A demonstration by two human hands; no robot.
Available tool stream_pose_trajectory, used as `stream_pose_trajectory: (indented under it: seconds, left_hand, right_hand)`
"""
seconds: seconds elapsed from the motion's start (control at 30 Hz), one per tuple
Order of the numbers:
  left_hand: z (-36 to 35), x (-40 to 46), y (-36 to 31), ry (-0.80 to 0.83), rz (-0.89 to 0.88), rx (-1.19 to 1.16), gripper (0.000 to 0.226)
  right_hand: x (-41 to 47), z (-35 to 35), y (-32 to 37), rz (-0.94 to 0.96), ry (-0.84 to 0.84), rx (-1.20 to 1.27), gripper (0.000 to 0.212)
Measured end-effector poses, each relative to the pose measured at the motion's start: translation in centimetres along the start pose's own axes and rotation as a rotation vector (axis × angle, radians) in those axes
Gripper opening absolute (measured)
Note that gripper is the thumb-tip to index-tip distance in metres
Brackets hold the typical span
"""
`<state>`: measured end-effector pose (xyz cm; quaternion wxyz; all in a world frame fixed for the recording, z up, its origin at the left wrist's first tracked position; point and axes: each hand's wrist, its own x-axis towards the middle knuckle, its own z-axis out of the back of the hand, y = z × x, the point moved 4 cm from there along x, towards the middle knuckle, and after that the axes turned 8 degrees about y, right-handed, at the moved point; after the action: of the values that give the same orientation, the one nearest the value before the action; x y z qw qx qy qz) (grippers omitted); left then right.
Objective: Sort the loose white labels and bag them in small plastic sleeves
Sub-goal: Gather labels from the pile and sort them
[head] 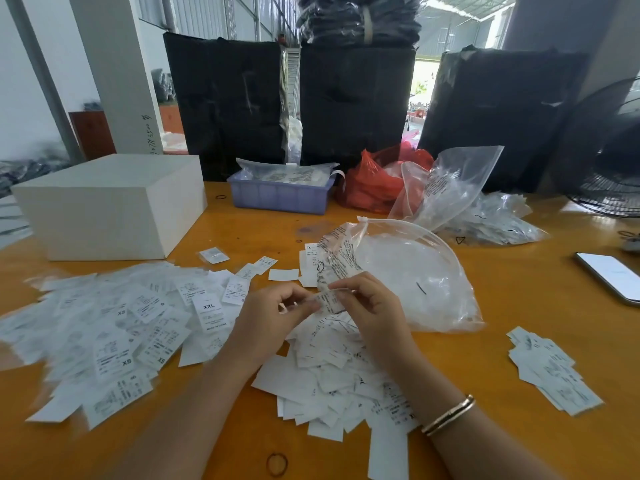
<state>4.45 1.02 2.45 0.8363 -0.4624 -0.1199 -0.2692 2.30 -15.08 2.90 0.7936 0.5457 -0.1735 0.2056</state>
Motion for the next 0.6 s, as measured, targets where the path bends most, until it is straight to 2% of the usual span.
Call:
stream_pose_trajectory:
  seconds: [0.13, 0.27, 0.33, 0.4, 0.5, 0.6]
  left_hand:
    - [-0.4, 0.0, 0.2, 0.026, 0.015, -0.032, 0.017]
    - [-0.2, 0.0, 0.3, 0.001, 0.032, -0.111, 0.009]
    - [-0.2, 0.0, 0.4, 0.0, 0.034, -0.112, 0.008]
    - [-0.2, -0.1, 0.4, 0.0, 0.044, -0.107, 0.013]
    - [-0.2, -0.1, 0.3, -0.008, 0.061, -0.12, 0.009]
    - [-0.2, -0.1, 0.2, -0.018, 0.061, -0.146, 0.009]
  right_hand:
    - [-0.1, -0.5, 0.0, -0.037, 0.039, -0.013, 0.027]
    - [-0.1, 0.5, -0.3, -0.099, -0.137, 0.184, 0.022]
    - [-0.1, 0.8, -0.2, -0.089, -0.174, 0.279, 0.023]
    - [-0.2, 0.7, -0.1, -0.074, -0.145, 0.305, 0.028]
    - [-0.3, 0.1, 0.0, -0.079, -0.085, 0.293, 0.037]
    - [-0.2, 0.0, -0.1, -0.089, -0.069, 0.293, 0.036]
